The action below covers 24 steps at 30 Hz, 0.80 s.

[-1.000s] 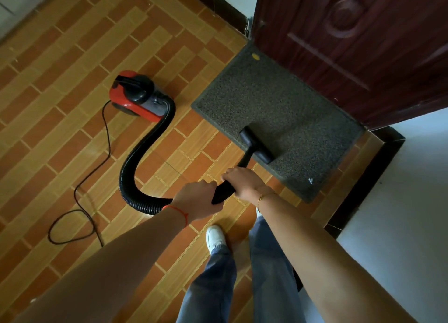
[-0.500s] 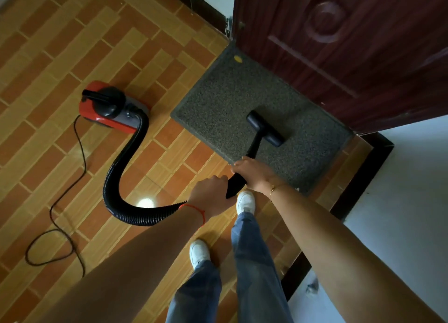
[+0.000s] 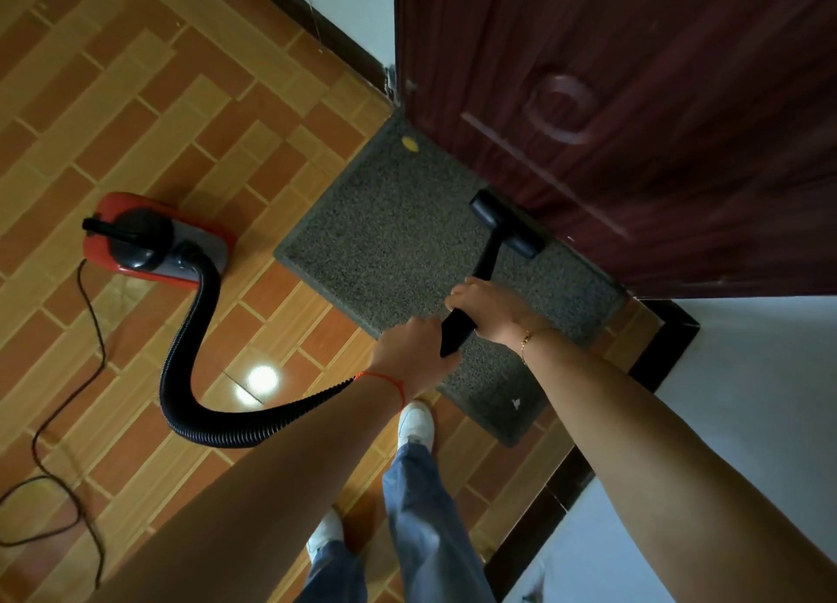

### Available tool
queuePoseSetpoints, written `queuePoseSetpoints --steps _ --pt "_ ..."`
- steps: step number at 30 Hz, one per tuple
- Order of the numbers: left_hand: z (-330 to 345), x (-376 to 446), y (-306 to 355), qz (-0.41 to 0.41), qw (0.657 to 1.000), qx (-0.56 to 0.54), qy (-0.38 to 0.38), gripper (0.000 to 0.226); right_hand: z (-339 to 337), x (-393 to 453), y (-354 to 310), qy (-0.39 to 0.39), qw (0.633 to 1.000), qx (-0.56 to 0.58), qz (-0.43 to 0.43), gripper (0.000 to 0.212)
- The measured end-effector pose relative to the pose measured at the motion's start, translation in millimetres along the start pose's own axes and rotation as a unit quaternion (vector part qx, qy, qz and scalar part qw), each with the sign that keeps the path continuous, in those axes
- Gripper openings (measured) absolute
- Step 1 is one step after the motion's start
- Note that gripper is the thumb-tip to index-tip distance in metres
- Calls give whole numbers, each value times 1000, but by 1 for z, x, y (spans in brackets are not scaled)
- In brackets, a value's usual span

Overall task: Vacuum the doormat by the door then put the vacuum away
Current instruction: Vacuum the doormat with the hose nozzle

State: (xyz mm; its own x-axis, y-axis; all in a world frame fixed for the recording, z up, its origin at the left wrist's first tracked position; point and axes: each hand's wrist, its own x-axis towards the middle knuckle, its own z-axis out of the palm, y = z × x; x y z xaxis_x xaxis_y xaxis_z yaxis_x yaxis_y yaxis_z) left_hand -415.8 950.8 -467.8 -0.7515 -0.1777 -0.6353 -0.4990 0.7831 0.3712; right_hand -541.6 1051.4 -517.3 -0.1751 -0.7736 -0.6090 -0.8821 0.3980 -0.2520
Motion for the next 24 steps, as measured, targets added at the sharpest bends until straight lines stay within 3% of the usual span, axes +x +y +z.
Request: queuePoseSetpoints --steps 12,24 --pt "-25 14 -6 -13 1000 -19 -4 22 -27 21 7 -2 1000 -5 -19 24" --pt "-12 -74 -120 -55 998 -21 4 27 -13 55 -136 7 998 -19 -58 30"
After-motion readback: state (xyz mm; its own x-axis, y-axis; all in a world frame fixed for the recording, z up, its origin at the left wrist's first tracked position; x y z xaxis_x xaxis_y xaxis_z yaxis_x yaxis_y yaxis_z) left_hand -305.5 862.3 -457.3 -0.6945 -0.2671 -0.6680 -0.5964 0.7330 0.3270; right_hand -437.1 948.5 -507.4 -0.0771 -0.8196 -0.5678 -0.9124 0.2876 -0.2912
